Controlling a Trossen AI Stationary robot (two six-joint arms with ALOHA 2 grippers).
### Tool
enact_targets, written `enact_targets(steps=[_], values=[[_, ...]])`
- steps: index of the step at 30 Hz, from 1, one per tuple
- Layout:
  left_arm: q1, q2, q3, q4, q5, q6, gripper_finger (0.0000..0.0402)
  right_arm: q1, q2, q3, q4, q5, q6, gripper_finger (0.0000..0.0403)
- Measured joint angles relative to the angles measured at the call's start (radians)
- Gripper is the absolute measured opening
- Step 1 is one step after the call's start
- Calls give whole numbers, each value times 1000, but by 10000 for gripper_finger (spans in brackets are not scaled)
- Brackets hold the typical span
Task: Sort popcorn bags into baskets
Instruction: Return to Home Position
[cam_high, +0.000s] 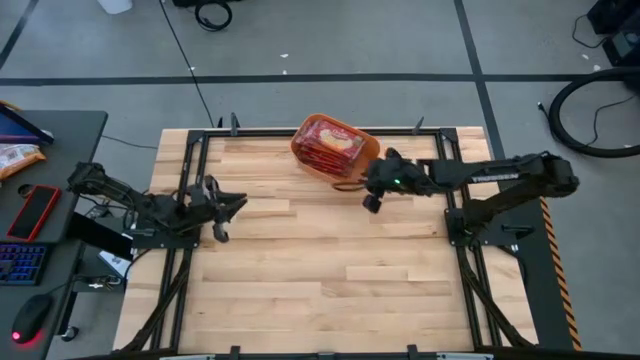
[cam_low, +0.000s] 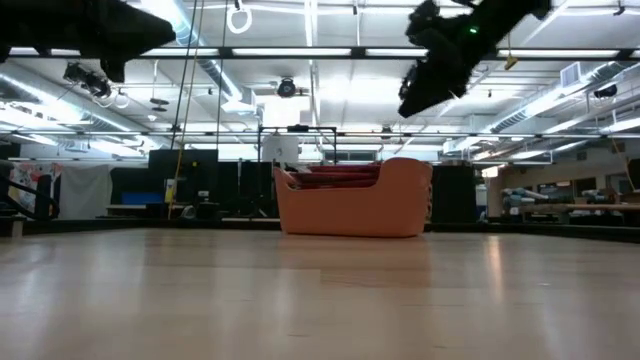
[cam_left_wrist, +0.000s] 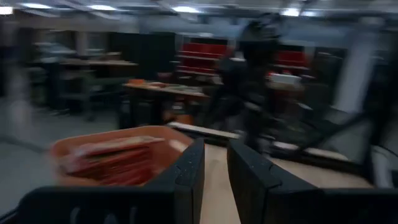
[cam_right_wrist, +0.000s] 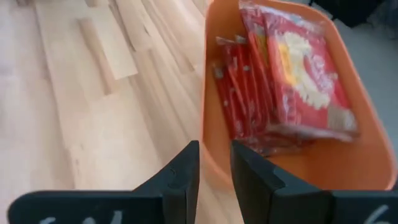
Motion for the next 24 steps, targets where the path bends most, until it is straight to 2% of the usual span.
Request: enact_targets(steps=[3,8,13,15,18,24], values=[[-1,-38,0,-51,90,2,73,16,-100,-127,81,-3,43,94],[18,-172,0,-206,113,-37,73,35,-280,-319,213,-57,89,94],[29,-283,-1,-297,288,-38,73,48,-443,-486,377,-110,107,94],[27,-294,-1,-301,334,-63,73,48,-495,-530,420,-104,107,94],[27,-291,-1,-304,378,-179,73,48,-551,-570,440,-103,107,94],[27,-291,-1,-303,380,-252,73,48,-575,-583,442,-102,99,94]])
